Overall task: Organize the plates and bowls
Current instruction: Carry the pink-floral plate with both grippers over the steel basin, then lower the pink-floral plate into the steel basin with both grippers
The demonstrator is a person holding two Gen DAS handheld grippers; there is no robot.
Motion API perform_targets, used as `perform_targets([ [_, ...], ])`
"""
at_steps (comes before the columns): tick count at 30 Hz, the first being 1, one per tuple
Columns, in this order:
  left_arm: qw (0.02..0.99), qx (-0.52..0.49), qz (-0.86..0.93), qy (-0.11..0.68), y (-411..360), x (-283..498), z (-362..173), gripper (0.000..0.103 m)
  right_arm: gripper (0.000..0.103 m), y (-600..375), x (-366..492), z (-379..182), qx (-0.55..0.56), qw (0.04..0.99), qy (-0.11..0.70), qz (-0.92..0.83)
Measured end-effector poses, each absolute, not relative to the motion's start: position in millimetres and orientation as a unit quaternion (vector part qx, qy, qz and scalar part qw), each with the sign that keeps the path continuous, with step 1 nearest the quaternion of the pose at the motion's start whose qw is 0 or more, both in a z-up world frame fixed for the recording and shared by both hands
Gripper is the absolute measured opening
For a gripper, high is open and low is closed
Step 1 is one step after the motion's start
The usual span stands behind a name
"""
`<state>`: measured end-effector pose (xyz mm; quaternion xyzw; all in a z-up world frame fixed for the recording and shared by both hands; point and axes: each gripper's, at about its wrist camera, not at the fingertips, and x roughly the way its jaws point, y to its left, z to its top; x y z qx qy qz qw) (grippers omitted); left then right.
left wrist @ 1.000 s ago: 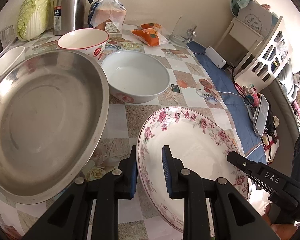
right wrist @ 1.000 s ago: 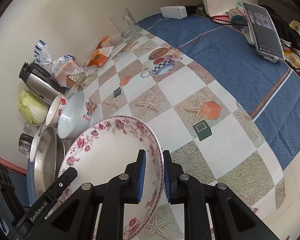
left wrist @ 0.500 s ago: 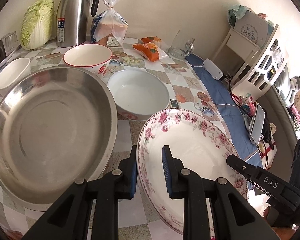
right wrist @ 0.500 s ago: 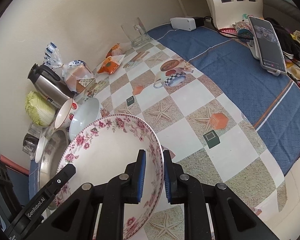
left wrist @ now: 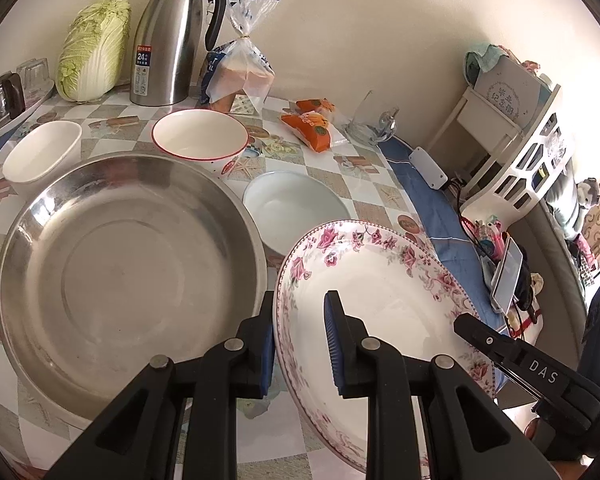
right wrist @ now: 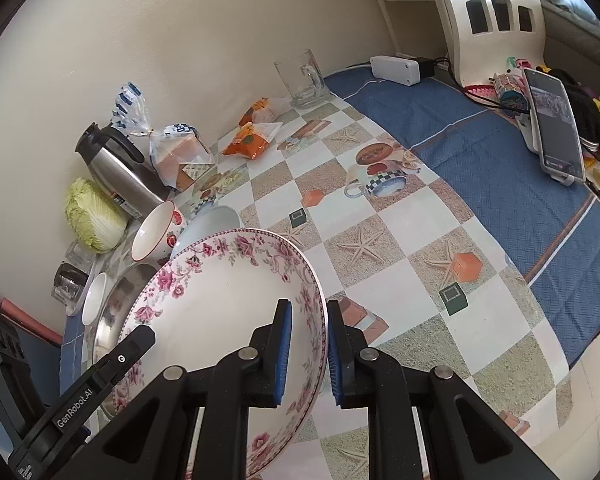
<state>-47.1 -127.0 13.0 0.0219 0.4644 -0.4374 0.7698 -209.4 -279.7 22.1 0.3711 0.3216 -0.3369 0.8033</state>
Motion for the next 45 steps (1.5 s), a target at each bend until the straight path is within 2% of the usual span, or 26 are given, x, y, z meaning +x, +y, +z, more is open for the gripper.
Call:
perform_targets([
  [26, 0.796, -0.082, -0.344, 0.491, -51.5, 40.8, 8.3, 0.023, 0.018, -239.6, -92.8, 40.0, 0.311, 0.836, 0.365, -0.268],
  [45, 0.824, -0.083, -0.276, 0.487, 5.0, 87.3, -2.6, 0.023, 0.018, -196.3, -17.2, 18.3, 0.323, 0.838, 0.396, -0.194],
])
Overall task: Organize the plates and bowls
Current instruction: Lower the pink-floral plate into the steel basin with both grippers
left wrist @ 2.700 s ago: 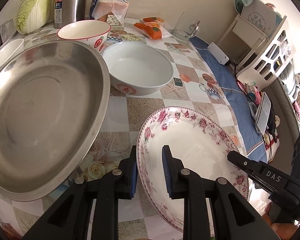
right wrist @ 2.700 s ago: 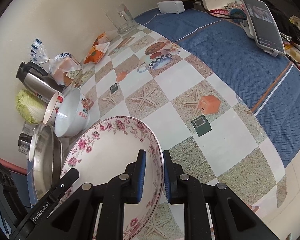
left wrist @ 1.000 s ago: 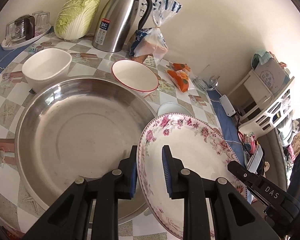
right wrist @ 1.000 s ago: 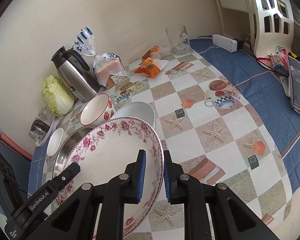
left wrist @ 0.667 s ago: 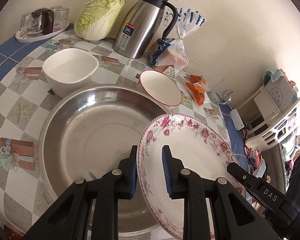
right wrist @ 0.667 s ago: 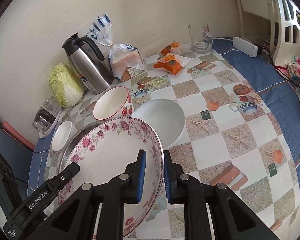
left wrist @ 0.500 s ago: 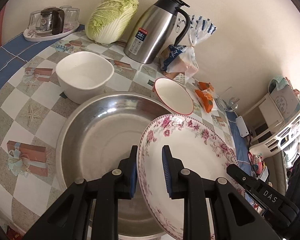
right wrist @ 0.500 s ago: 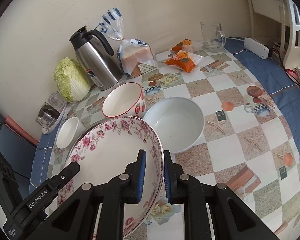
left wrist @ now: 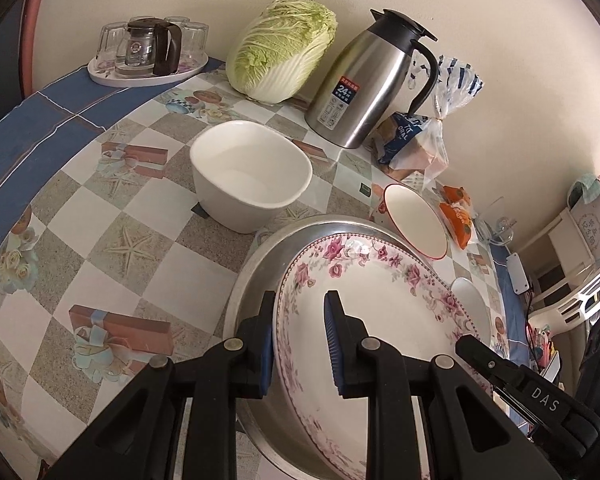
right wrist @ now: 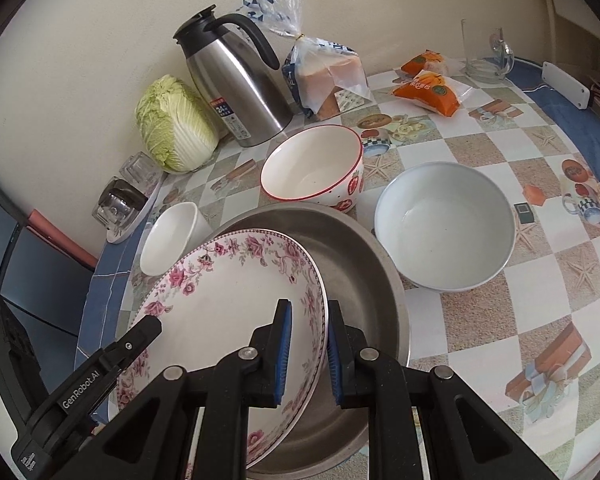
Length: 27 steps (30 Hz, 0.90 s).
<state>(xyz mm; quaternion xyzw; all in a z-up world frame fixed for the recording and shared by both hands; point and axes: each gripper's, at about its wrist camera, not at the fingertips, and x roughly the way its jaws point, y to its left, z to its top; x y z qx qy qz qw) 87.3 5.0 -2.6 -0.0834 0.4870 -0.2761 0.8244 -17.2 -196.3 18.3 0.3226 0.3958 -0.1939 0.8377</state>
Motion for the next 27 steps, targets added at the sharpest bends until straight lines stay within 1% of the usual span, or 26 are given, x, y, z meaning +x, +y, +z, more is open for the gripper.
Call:
perform_targets([
  [19, 0.824, -0.042, -0.277, 0.493, -16.0, 81.5, -21.3, 0.023, 0.018, -209.9, -17.4, -8.4, 0.341, 0.814, 0.419, -0.211],
  [27, 0.821, -0.024, -0.271, 0.502, -22.1, 82.2, -30.9, 0.023, 0.018, -209.9, -15.5, -10.7, 0.336, 0.814, 0.422, -0.215],
])
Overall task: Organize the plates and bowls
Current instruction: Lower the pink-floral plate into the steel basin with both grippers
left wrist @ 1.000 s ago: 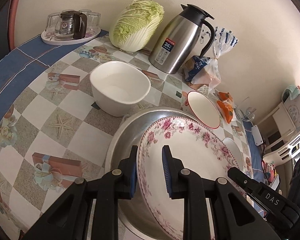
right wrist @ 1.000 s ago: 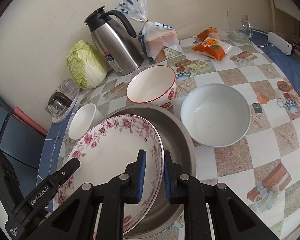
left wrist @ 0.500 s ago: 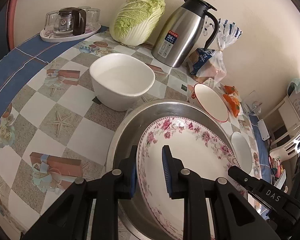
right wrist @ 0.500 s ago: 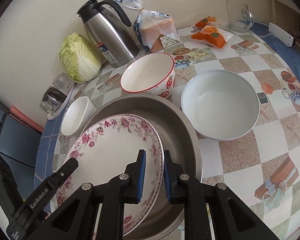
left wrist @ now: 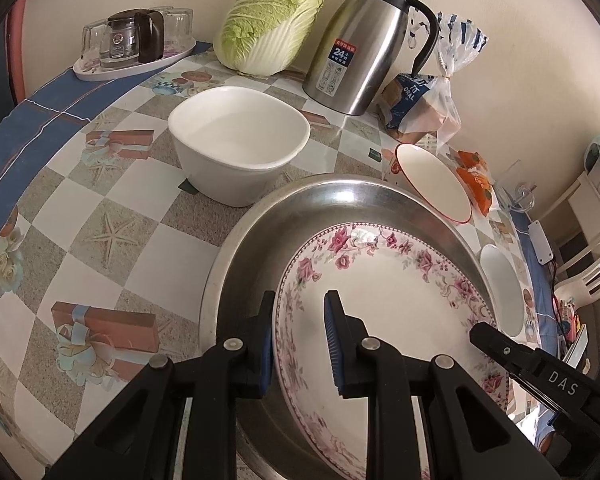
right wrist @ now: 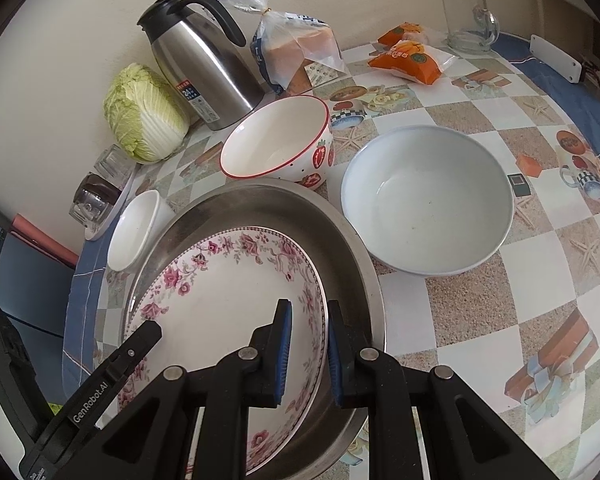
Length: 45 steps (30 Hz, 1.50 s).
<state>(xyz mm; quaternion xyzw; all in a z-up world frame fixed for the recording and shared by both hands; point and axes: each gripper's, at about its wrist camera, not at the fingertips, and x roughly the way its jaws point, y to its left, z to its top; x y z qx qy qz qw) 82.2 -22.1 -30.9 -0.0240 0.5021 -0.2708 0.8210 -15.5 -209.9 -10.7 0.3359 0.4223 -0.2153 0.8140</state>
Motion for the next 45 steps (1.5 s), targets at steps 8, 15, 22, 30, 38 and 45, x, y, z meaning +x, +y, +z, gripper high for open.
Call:
perform_targets([
  [8, 0.819, -0.006, -0.266, 0.508, -27.3, 82.2, -37.0, 0.023, 0.018, -210.2, -14.0, -16.0, 0.337, 0.810, 0.429, -0.217],
  [15, 0.819, 0.005, -0.264, 0.509, -29.3, 81.6, -37.2, 0.023, 0.018, -210.5, -13.5, -17.1, 0.338, 0.810, 0.427, -0.216],
  [22, 0.822, 0.002, -0.247, 0.512, -25.7, 83.9, -35.7, 0.025, 0.018, -207.8, -11.0, -20.7, 0.329, 0.809, 0.438, -0.214],
  [30, 0.828, 0.004, -0.227, 0.513, -21.9, 85.8, -35.3, 0.025, 0.018, -204.0, -8.2, -21.4, 0.320, 0.812, 0.441, -0.208],
  [38, 0.834, 0.007, -0.215, 0.508, -18.1, 87.5, -33.9, 0.025, 0.018, -200.5, -3.1, -25.1, 0.316, 0.812, 0.449, -0.199],
  [45, 0.835, 0.011, -0.215, 0.506, -18.1, 86.7, -34.3, 0.025, 0.015, -202.6, -3.6, -25.5, 0.321, 0.811, 0.448, -0.199],
])
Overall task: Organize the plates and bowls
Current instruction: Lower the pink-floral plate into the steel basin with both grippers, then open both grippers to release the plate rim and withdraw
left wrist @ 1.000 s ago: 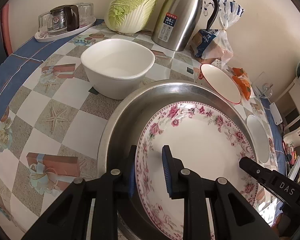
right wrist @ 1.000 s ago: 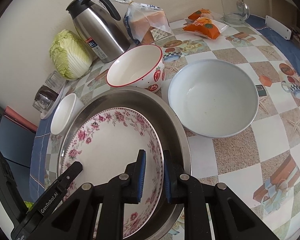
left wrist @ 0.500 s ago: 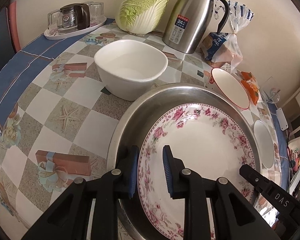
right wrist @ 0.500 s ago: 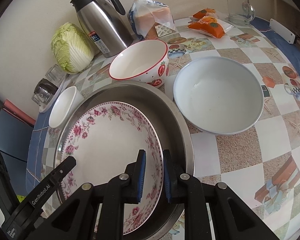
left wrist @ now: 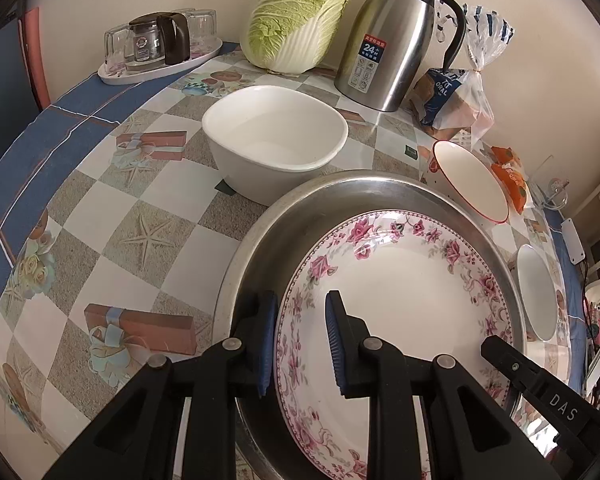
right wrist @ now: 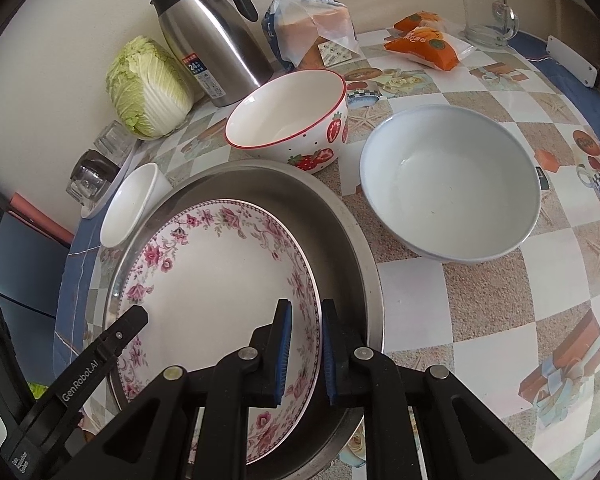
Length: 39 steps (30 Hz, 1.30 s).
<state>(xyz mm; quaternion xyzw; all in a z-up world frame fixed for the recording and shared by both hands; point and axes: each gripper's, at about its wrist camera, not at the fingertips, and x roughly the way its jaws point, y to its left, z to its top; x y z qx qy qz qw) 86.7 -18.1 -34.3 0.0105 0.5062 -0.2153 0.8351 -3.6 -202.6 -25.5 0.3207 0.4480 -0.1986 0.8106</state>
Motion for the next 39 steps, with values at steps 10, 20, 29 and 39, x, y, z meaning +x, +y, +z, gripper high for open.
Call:
perform_targets([
  [10, 0.830, 0.012, -0.214, 0.515, -18.1, 87.1, -34.2, 0.025, 0.015, -204.5, -4.5, -23.7, 0.324, 0.809, 0.450, -0.194],
  [20, 0.834, 0.013, -0.212, 0.510, -18.4, 86.6, -32.5, 0.025, 0.018, -205.2, -5.0, -23.2, 0.328, 0.811, 0.446, -0.190],
  [29, 0.846, 0.006, -0.210, 0.489, -15.5, 85.9, -19.9, 0.025, 0.020, -205.0, -9.0, -6.8, 0.311, 0.829, 0.422, -0.195],
  [39, 0.856, 0.022, -0.214, 0.470, -20.5, 77.5, -4.7, 0.036, 0.020, -201.9, -14.0, 15.8, 0.289, 0.844, 0.404, -0.202],
])
